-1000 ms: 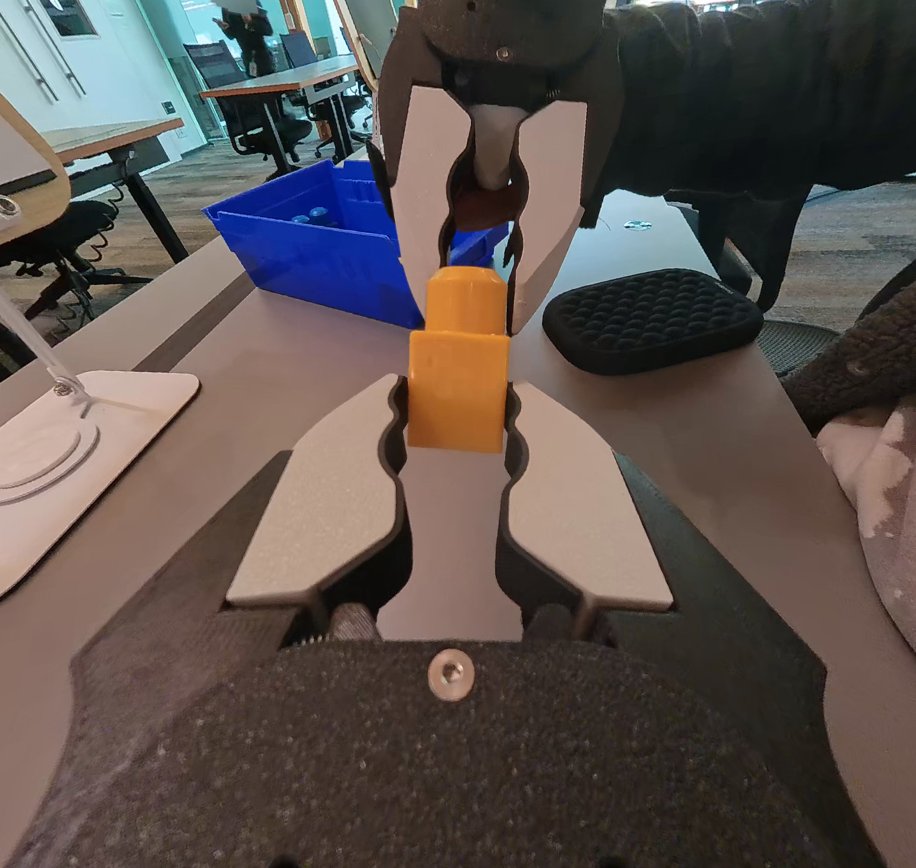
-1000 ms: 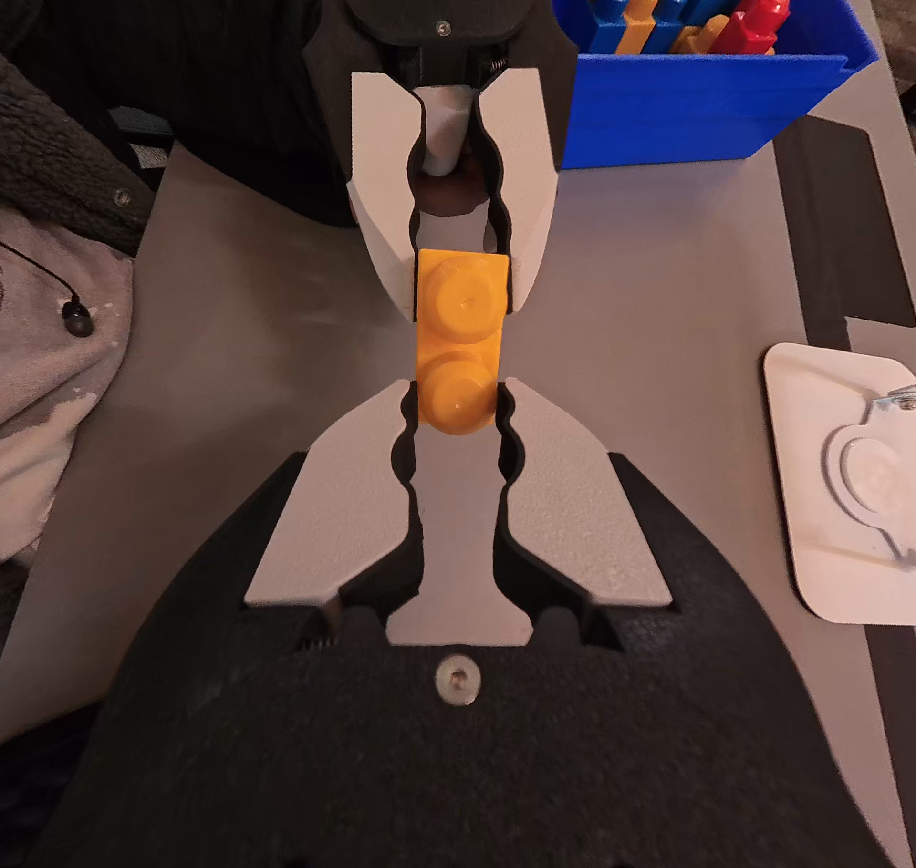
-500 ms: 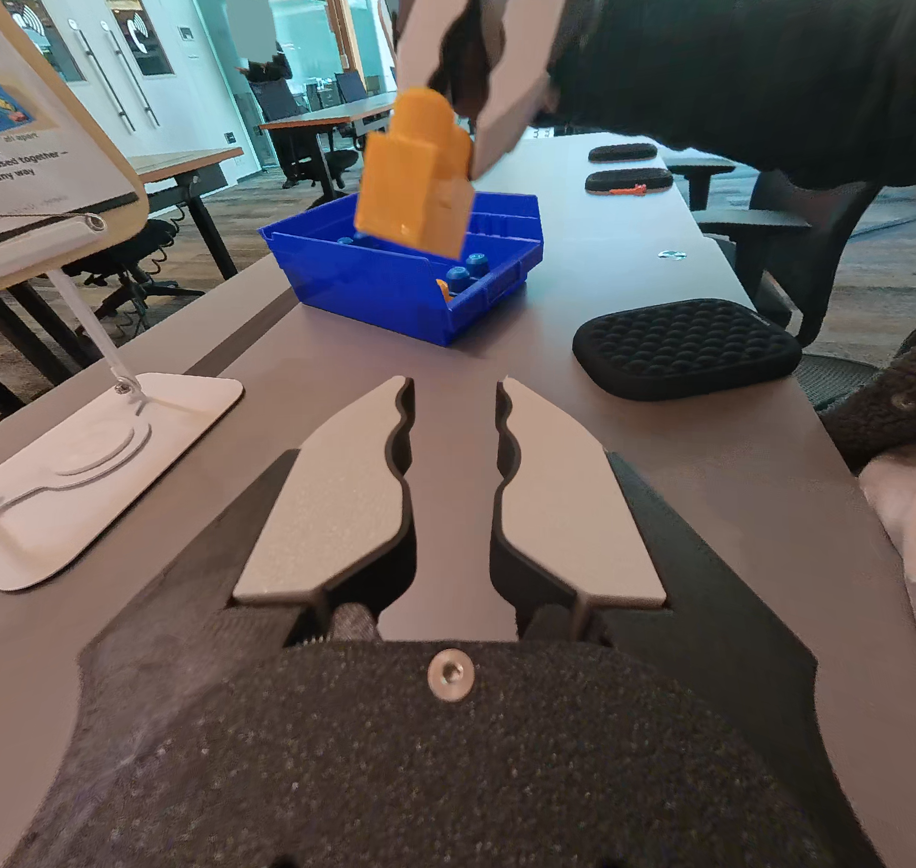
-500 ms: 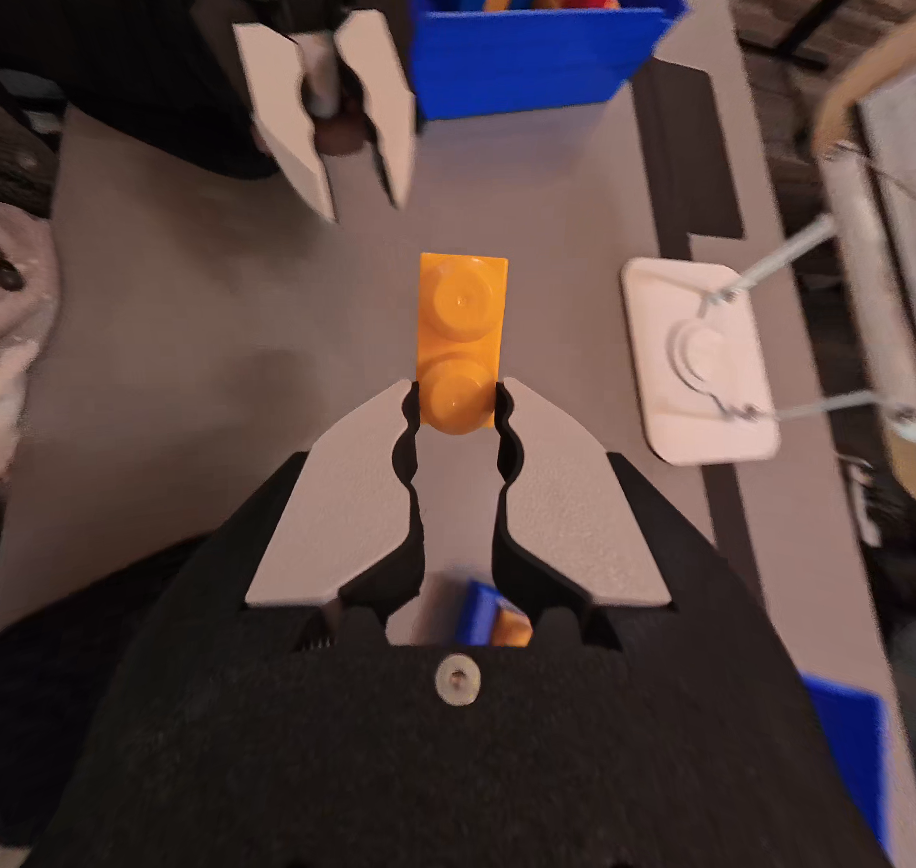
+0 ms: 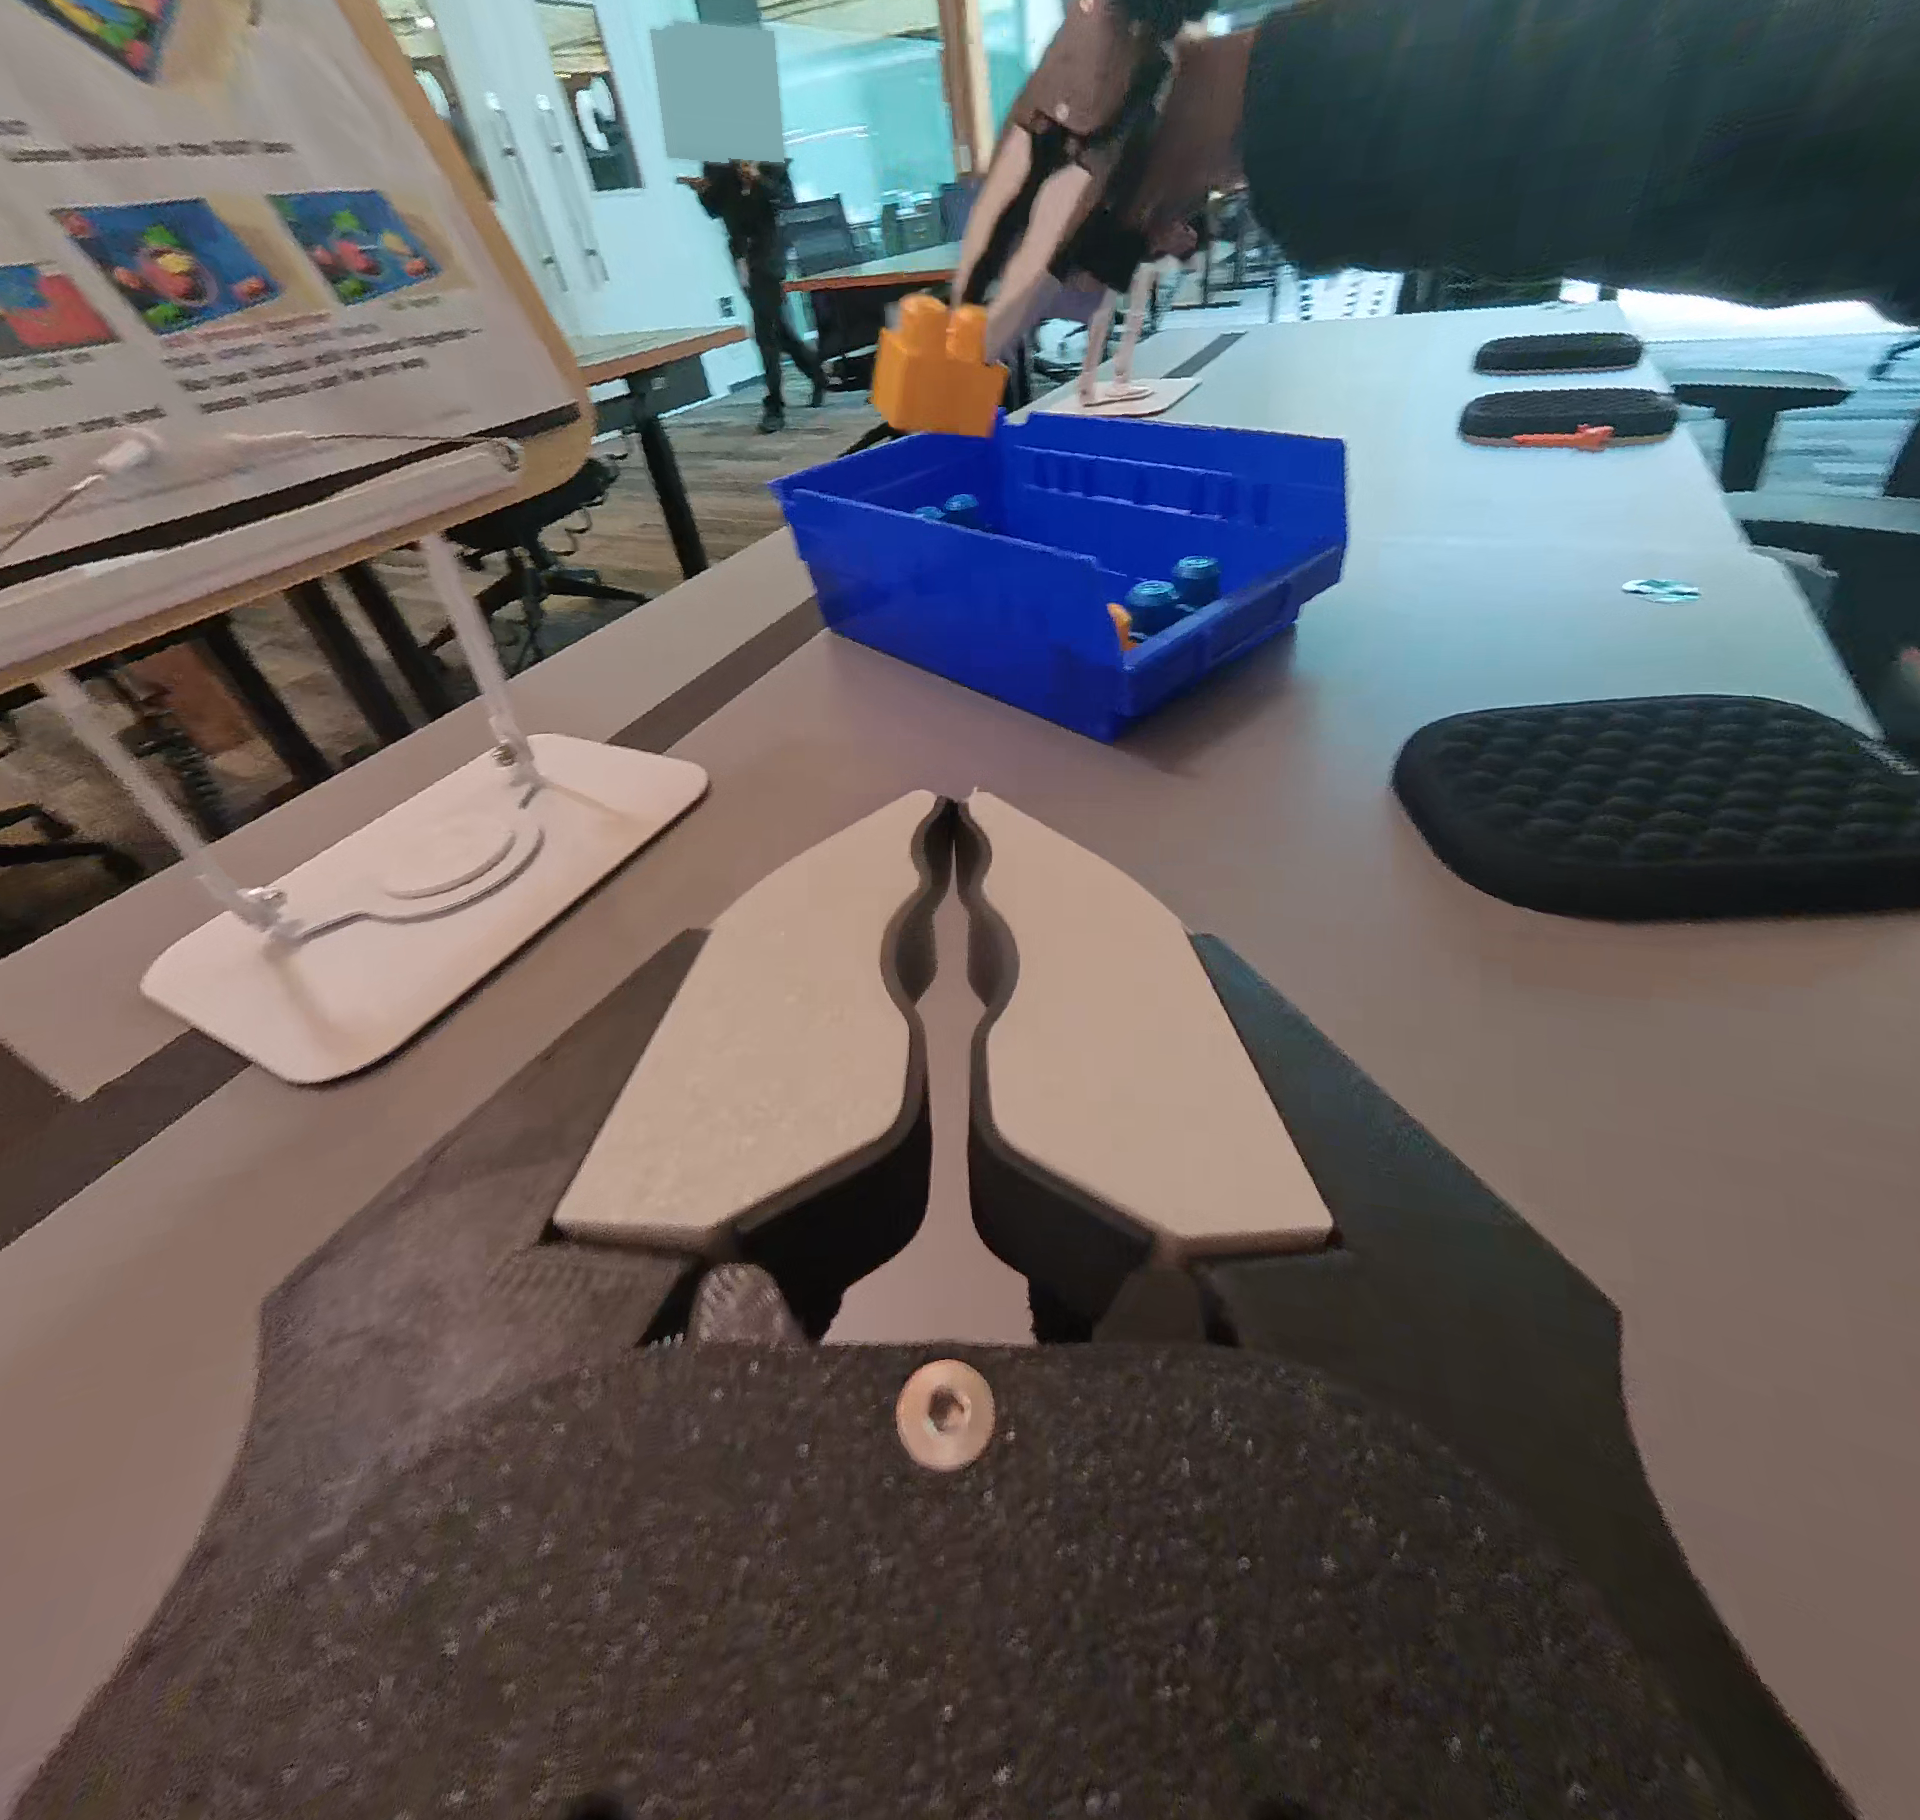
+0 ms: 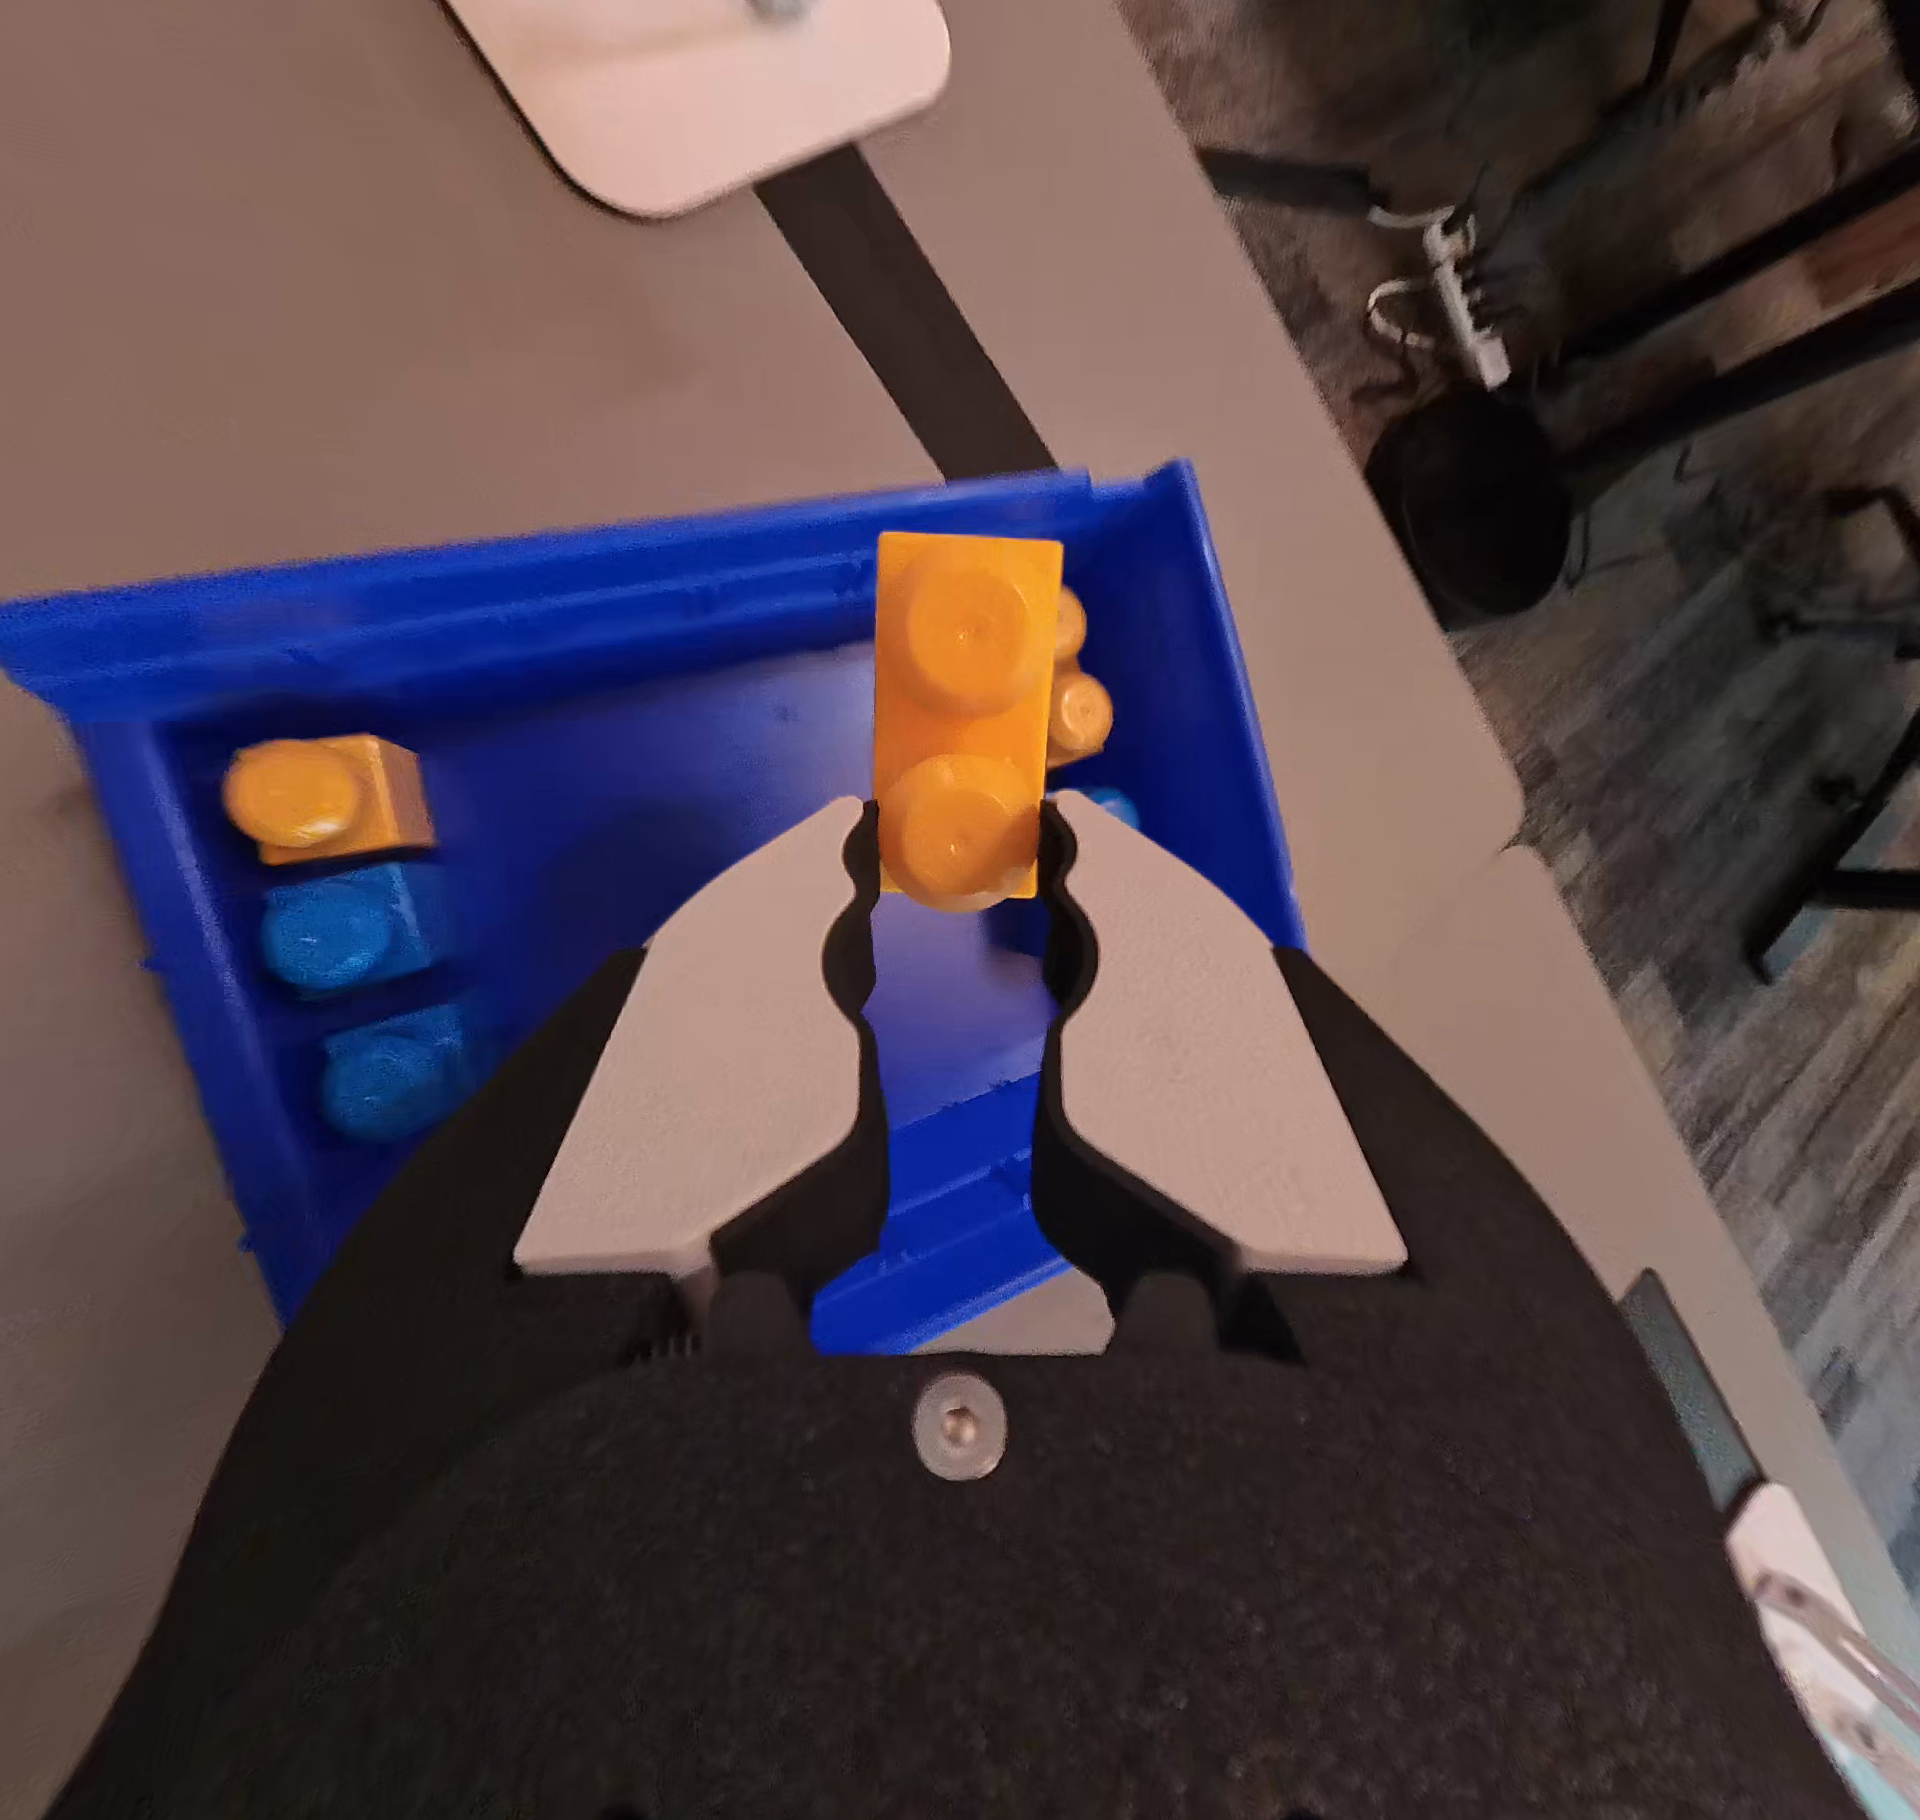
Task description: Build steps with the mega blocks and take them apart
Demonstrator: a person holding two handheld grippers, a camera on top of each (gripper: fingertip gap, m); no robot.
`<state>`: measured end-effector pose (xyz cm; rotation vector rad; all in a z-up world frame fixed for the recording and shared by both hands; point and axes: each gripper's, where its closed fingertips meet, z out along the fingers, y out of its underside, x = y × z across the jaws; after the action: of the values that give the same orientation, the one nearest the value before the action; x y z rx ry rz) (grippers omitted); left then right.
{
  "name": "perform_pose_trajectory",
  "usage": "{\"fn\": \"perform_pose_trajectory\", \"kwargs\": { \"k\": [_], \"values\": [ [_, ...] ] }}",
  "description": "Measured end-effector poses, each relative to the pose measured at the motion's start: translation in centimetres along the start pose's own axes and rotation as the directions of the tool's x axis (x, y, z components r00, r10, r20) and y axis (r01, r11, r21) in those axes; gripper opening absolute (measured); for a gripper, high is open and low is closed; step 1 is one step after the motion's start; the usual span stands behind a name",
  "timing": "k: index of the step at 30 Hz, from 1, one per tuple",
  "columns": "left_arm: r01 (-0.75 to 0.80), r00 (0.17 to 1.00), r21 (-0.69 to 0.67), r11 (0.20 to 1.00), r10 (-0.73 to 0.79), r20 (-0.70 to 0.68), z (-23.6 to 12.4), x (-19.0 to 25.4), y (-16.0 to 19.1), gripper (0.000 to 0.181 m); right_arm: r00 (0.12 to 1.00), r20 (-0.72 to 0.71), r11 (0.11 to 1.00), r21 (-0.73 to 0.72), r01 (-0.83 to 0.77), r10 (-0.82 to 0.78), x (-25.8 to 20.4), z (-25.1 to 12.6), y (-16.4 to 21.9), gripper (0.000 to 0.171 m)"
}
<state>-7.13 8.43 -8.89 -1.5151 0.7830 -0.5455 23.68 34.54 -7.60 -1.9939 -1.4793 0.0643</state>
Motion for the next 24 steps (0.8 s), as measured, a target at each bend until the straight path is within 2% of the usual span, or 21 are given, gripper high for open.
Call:
{"fn": "perform_pose_trajectory", "kwargs": {
  "k": [4,11,16,24],
  "values": [
    [-0.029,0.992,-0.02,0.999,0.031,0.122,0.0,-1.6,0.5,0.0,0.998,0.057,0.999,-0.045,-0.008,0.011,0.1,4.3,2.5,0.029],
    [0.02,0.966,-0.004,1.0,-0.018,0.259,-0.4,-3.7,0.7,0.0,0.982,0.185,0.99,-0.127,0.059,-0.035,-1.9,9.4,3.5,0.029],
    [0.039,0.942,0.016,0.999,-0.042,0.332,-0.9,-4.9,0.7,0.0,0.971,0.23,0.974,-0.197,0.114,-0.067,-2.2,11.2,3.9,0.029],
    [0.038,0.947,0.001,0.999,-0.036,0.318,-0.6,-4.7,1.1,0.0,0.976,0.207,0.964,-0.242,0.111,-0.06,-1.1,12.0,4.2,0.03]
  ]
}}
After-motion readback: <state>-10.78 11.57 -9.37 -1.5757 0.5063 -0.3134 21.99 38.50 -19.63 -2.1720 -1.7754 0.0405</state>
